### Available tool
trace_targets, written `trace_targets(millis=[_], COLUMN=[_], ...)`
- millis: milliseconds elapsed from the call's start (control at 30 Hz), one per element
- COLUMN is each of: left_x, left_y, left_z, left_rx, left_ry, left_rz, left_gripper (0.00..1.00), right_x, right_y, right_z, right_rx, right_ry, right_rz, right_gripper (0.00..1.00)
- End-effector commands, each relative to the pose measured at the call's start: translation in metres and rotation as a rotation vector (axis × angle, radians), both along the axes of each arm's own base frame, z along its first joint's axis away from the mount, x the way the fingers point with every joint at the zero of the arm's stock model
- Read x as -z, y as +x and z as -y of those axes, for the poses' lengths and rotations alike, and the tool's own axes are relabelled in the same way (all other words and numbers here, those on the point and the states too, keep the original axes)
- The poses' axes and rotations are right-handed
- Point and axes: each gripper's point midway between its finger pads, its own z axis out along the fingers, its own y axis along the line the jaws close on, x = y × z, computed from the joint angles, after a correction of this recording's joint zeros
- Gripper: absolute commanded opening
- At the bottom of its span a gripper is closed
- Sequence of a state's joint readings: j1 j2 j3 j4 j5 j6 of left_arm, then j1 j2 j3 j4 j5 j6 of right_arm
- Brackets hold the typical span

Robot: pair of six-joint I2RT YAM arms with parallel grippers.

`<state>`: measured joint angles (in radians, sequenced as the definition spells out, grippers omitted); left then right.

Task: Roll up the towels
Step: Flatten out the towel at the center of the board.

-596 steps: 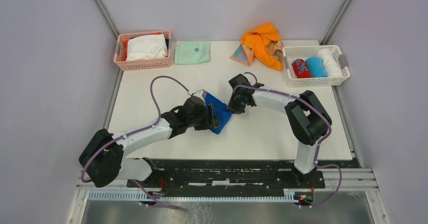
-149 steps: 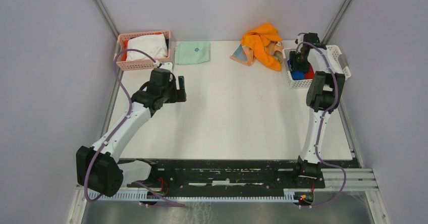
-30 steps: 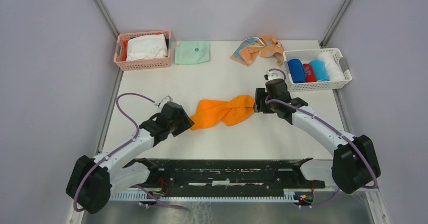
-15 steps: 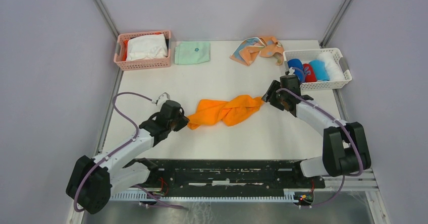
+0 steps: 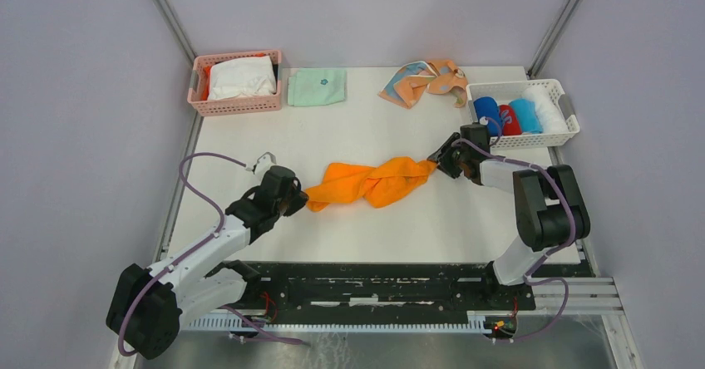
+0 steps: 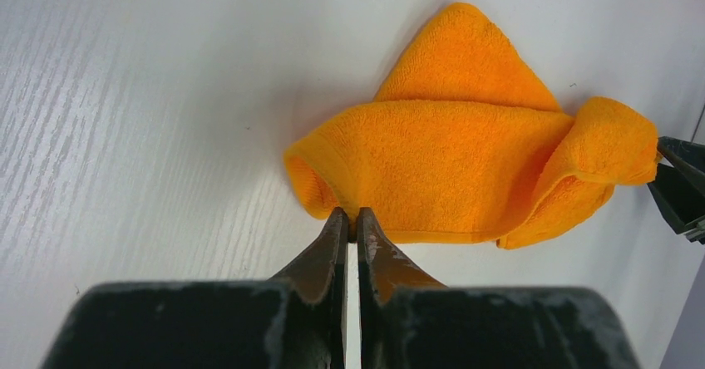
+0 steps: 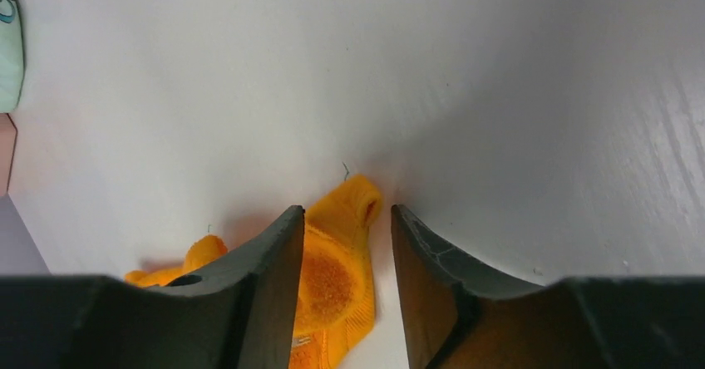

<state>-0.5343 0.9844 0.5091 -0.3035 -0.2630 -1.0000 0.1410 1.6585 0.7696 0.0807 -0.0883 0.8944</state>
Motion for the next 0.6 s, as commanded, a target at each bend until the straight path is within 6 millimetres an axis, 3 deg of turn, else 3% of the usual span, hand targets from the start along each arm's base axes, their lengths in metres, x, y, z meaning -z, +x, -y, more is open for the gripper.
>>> trace_targets(millis=[0,100,233,267,400,567], left_x=[-0.018,-0.025,-0.055,-0.068,-0.127,-0.210], left_y=[0.012,0.016,0.030,0.035,0.054,0.063], left_z=[-0.007,-0.011,-0.020,-0.022,-0.032,-0.045], left_rx=[-0.015,-0.029,-0.055,-0.062,-0.084,-0.107], left_ry=[0.037,0.044,0.059,0.067,0.109,0.161], left_rz=[0.072,0.091,0.157,0.186,0.307,0.456], left_gripper=[0.03,0.03,0.03,0.03,0.03,0.03], right_x=[0.000,-0.002,-0.029,-0.043,-0.107,-0.198], right_y=[0.018,0.022,0.026,0.028,0.033,0.020], right_z=[0.000,0.003,0.011,0.014,0.023,0.035], right_rx=[0.048,0.050,0.043,0.038,-0.019,-0.080], right_ry=[0.040,0.038,0.002,-0.015,-0.093,-0.209], right_rz=[0.050,0.058,0.095,0.115,0.198,0.286], right_gripper=[0.46,0.29,0.06,0.01,0.00,0.00])
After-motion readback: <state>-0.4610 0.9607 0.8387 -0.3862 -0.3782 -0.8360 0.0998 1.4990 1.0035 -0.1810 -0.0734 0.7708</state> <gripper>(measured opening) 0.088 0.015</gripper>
